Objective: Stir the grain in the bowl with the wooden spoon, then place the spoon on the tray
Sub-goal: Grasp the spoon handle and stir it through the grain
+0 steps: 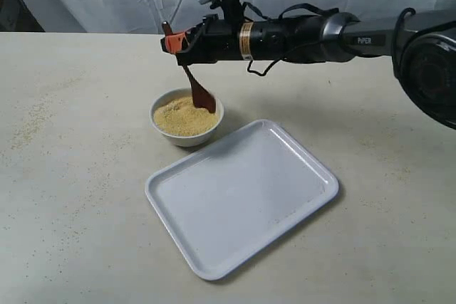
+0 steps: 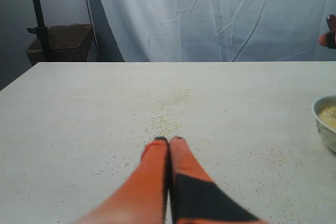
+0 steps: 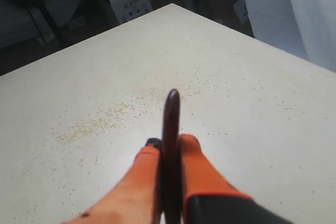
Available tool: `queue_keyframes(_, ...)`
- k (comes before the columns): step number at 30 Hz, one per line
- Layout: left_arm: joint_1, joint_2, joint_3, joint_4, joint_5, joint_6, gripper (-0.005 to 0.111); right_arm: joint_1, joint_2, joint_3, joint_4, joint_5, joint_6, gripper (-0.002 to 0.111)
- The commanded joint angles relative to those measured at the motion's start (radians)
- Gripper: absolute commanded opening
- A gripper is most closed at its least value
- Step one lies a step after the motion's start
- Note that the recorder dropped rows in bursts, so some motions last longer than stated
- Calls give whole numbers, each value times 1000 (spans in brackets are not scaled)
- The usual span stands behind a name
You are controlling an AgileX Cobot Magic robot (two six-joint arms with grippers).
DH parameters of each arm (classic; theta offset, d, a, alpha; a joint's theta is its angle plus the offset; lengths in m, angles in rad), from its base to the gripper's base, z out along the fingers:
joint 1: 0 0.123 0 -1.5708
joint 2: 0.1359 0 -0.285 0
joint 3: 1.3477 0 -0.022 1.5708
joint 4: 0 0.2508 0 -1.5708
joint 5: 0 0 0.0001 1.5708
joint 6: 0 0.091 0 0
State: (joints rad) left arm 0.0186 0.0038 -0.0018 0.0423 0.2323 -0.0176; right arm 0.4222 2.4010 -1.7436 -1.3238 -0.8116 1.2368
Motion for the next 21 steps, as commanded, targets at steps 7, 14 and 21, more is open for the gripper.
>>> queue_keyframes(7,2,-4,2,1,-1,0,0,41,2,3,-16,-120,-4,0)
queue_keyframes(14,2,-4,2,1,-1,0,0,43,-46,3,4,-17,-31,0)
queue_keyframes(21,2,-4,2,1,-1,0,0,51,6,3,7,111,-28,0)
